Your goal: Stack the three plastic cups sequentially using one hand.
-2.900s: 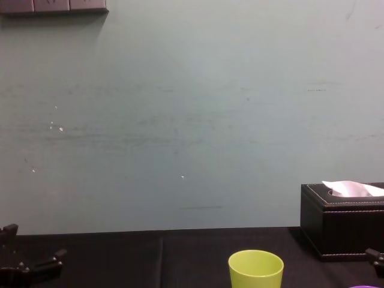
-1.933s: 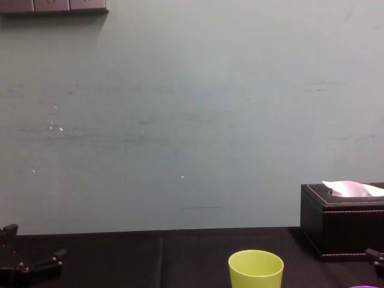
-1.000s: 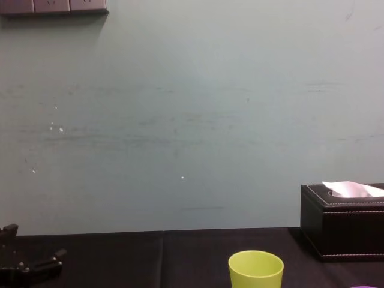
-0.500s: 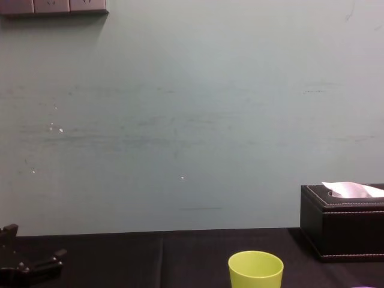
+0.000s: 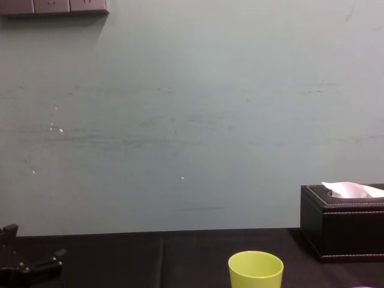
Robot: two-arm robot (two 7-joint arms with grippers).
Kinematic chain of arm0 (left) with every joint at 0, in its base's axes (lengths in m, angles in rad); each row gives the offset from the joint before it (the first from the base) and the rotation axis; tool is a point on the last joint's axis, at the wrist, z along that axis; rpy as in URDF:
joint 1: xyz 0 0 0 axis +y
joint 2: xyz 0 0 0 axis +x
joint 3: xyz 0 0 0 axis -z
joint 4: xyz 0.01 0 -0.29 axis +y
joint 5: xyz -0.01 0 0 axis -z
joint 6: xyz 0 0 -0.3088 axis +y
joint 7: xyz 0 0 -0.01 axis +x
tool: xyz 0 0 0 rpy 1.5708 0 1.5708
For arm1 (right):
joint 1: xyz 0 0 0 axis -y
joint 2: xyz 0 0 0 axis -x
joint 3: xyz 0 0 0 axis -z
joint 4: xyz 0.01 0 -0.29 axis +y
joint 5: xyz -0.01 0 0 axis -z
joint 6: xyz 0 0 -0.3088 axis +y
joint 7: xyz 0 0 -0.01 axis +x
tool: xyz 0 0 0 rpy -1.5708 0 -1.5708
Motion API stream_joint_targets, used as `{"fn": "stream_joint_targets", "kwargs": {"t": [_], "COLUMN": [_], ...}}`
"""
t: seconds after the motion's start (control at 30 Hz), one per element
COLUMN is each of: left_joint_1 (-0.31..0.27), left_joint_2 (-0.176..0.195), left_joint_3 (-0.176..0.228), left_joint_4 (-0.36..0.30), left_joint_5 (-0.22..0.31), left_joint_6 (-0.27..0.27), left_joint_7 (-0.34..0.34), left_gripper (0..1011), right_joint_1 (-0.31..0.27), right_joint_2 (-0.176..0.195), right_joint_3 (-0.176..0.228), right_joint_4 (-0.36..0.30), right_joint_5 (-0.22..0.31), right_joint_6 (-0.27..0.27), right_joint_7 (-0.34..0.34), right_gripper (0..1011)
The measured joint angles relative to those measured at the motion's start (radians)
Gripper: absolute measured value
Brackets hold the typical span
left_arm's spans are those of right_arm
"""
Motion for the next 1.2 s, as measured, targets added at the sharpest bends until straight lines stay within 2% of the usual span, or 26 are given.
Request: {"fn": "stream_joint_targets", "kwargs": {"t": [0.27, 0.73, 1.2], "left_joint_1": [0.0, 0.0, 0.0], "left_joint_2": [0.0, 0.0, 0.0], "left_joint_3": [0.0, 0.0, 0.0], "left_joint_4": [0.0, 0.0, 0.0], "left_joint_5": [0.0, 0.0, 0.0], "left_joint_6": [0.0, 0.0, 0.0], "left_joint_7": [0.0, 0.0, 0.0], "left_gripper": [1011, 1011, 1011], "right_joint_1": [0.02, 0.094, 0.159], "right_joint_2": [-0.06, -0.164, -0.249], "right_joint_3": [-0.012, -0.029, -0.045], "right_joint_4": [0.022, 0.09, 0.143], "right_joint_5": [0.008, 0.021, -0.029], "right_joint_6": [-0.032, -0.03, 0.002], "right_joint_7": [0.037, 0.079, 0.076], "right_gripper": [1002, 1002, 1003]}}
